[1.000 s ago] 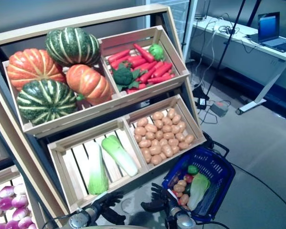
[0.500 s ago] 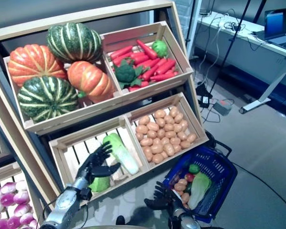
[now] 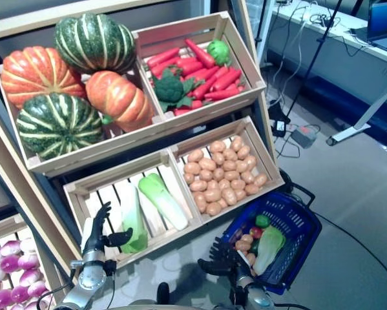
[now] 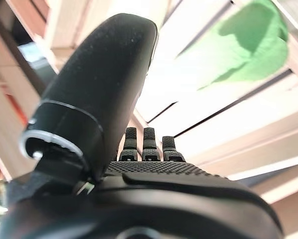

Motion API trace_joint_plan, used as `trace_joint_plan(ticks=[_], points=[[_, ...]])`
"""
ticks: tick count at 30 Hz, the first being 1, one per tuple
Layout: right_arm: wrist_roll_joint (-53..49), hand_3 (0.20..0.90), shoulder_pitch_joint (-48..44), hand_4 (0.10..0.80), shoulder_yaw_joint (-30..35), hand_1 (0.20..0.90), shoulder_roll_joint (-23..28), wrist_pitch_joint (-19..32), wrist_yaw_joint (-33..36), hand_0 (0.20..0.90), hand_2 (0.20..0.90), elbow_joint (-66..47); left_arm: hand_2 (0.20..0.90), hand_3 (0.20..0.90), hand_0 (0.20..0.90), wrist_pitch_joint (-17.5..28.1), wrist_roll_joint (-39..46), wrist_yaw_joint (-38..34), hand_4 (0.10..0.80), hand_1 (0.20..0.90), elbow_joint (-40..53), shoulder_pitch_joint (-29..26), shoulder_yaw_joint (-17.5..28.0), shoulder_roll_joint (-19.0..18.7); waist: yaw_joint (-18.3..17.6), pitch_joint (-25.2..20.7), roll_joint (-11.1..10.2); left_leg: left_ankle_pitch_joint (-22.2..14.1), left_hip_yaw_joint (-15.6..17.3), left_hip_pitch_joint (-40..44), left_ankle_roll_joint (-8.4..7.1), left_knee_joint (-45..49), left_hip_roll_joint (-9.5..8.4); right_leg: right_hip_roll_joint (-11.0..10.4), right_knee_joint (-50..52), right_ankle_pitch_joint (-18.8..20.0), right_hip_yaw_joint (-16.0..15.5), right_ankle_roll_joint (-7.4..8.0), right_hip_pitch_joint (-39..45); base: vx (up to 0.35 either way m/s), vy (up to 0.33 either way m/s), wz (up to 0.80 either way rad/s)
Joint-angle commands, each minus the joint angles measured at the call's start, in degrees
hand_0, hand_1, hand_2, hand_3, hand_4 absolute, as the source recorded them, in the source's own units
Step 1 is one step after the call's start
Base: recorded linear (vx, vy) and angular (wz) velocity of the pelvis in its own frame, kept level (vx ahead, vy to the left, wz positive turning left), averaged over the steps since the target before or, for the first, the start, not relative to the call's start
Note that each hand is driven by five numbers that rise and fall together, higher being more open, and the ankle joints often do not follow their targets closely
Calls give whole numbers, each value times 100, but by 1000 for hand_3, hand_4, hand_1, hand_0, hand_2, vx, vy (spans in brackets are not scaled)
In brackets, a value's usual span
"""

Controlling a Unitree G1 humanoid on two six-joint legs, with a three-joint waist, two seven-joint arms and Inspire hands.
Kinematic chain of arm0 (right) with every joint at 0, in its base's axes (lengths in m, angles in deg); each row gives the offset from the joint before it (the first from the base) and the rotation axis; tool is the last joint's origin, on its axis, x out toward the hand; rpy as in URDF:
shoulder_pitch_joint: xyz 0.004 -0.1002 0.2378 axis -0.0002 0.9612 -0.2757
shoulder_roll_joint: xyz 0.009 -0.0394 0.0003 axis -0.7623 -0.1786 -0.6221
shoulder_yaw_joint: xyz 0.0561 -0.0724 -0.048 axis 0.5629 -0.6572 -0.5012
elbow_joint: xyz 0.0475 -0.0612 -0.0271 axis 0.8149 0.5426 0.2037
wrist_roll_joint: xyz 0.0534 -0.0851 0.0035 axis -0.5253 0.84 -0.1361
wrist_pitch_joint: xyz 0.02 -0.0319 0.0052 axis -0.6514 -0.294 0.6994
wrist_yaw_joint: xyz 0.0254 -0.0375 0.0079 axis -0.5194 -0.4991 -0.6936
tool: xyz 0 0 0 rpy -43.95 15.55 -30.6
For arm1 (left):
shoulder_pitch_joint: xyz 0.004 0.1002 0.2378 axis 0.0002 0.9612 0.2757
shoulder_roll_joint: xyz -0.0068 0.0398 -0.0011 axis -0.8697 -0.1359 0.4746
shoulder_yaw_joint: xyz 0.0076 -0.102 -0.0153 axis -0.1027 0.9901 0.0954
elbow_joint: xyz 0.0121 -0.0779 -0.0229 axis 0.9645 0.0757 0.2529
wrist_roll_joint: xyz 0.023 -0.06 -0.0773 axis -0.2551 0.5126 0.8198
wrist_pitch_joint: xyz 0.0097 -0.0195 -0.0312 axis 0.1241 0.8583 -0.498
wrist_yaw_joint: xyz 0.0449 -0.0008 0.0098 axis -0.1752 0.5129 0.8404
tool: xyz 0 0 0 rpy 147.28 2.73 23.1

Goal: Put vegetables into the basket

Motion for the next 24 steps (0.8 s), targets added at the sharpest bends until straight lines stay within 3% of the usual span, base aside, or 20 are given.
trace_joint_plan(ticks=[1,10,17,24], points=[[-543,900,-720,800,-3,900,-28,581,-122,900,900,-427,900,900,900,142,-48,-573,800,900,-253,-1271,246,-90,31,557,-342,-1238,528,69,98,1146,-220,-163,1032,-191,323,-409,-758,-171,29,0],[-673,900,-1213,800,-208,900,200,571,-92,900,900,-328,900,900,900,-112,536,-1179,800,900,-871,-2078,252,-116,-126,1134,-420,-1801,734,-1137,54,3146,-18,-365,2895,-786,413,-545,-1919,-124,31,-1],[-748,900,-1295,800,-184,900,332,570,17,900,900,-387,900,900,900,96,1168,-957,800,900,-961,-2241,532,-146,-269,1283,-427,-2366,790,-1939,203,4473,159,-477,4203,-1250,580,-639,-2766,-48,23,-9],[-700,900,-1243,800,-47,900,487,495,70,900,900,-552,900,900,900,45,1459,-872,800,900,-1007,-2311,740,-315,-385,1352,-405,-2771,890,-2467,359,5242,199,-618,5136,-1579,748,-669,-3455,1,39,-8]])
